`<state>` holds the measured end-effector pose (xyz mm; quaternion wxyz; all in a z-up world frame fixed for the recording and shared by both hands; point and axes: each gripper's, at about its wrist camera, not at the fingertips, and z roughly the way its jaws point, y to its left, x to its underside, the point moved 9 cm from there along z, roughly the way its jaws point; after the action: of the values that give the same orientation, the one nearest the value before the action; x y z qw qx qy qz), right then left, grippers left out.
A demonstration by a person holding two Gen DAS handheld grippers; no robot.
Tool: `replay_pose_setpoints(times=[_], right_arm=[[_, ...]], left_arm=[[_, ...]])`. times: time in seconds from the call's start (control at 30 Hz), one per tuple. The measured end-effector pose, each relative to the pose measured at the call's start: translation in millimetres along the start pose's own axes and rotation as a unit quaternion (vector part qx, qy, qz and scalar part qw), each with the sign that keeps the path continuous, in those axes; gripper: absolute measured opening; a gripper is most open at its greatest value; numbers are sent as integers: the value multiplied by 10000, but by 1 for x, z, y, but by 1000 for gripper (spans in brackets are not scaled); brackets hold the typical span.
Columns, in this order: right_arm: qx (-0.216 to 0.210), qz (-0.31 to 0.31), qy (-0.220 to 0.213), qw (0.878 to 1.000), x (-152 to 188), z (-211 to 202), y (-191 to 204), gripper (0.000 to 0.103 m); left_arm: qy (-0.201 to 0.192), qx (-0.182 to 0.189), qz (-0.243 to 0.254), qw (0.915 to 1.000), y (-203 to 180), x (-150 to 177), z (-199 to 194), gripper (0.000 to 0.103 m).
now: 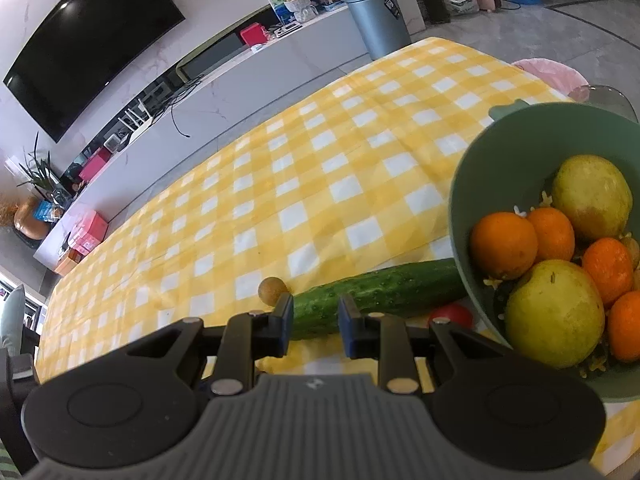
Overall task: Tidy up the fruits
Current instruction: 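Reach the left tool down and grasp another small brown kiwi, then grasp a kiwi with the right tool while the left tool holds its kiwi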
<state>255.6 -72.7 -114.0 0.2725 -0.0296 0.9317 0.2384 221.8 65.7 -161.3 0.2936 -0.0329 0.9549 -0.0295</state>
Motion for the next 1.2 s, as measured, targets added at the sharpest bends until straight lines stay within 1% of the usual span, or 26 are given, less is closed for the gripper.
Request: replay_pose_setpoints(times=[0.33,0.5,0.57,0.63,0.73,0.9,1.1,1.2], right_arm=[[-35,-133,-160,9998,-6,1,5,22],[97,-406,-153,9990,-15,14,14,22],[89,-596,-86,9981,-20,24,23,23],[71,-898,39,9959,-21,36,36,36],[313,-1207,277,9918,-18,58,46,36],[526,-1458,668,9857,-11,87,51,36],[615,-1652,794,9811,-8,98,53,38],[543,-1704,876,9800,-5,103,57,40]], left_arm=[[8,-75,46,10000,-1,-1,-1,27],[45,-27,-39,10000,0,0,-1,27],[69,-17,-18,10000,0,0,-2,27],[113,33,-94,9999,3,1,-2,27],[119,80,-140,9998,5,0,-2,27],[120,89,-155,9998,6,0,-2,27],[119,113,-165,9997,7,1,-3,27],[115,113,-164,9997,7,1,-3,27]])
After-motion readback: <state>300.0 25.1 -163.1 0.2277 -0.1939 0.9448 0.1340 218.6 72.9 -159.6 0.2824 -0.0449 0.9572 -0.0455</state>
